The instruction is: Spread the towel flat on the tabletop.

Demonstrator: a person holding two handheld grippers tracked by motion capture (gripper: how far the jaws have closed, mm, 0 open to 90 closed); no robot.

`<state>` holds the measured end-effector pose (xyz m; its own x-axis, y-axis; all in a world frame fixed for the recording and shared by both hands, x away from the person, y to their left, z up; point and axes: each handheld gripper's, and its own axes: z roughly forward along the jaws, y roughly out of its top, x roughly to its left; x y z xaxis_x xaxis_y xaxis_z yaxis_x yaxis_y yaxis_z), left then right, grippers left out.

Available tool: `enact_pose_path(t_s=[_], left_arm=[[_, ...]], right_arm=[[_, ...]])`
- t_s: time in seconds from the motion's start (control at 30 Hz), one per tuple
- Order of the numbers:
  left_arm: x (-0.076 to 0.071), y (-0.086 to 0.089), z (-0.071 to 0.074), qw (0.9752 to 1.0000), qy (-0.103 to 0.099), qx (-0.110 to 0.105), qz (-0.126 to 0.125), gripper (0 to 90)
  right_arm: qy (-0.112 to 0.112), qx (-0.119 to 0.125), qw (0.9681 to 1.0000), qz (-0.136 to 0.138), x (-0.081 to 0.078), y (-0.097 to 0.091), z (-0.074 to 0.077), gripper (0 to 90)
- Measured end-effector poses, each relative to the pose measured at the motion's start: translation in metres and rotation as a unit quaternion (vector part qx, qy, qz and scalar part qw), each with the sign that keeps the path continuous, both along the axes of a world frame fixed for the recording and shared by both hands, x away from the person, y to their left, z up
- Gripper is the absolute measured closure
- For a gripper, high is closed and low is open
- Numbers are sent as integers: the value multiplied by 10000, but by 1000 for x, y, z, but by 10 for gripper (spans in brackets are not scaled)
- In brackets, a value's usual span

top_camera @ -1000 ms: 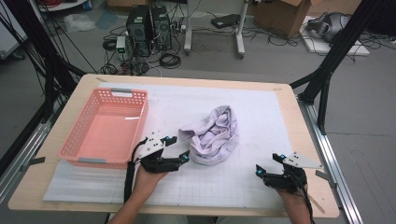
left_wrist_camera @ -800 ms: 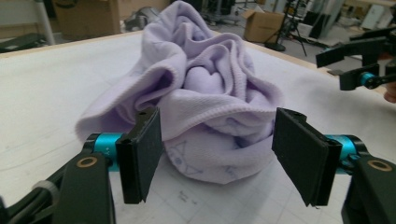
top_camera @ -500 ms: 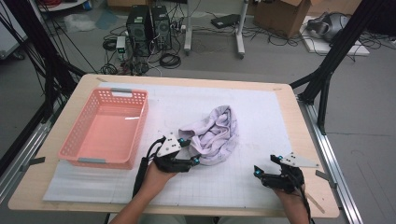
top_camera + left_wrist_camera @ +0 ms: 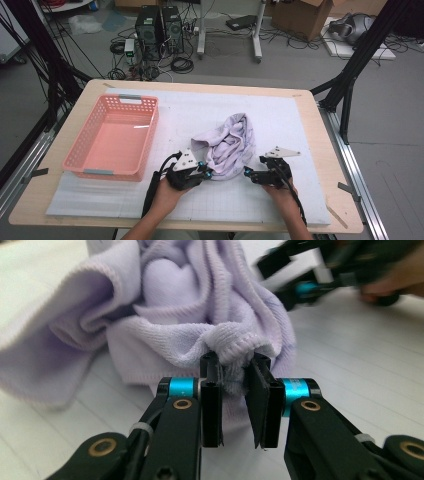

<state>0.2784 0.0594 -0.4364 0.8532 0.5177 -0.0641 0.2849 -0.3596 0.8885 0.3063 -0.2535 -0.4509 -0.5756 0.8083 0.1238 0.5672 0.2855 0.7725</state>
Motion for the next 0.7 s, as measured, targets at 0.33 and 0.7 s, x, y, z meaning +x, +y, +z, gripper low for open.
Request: enact_pose_path(t_s=[0.33,0.7], left_arm=[[-26,15,0,9998,37,-171,-99,773],[-40,4,-8,9979,257,-217,-560,807]], right_arm=[[-55,-212,9990,392,4,20,6,864],[-330,-292,9990,-51,-51,-67,34,870]])
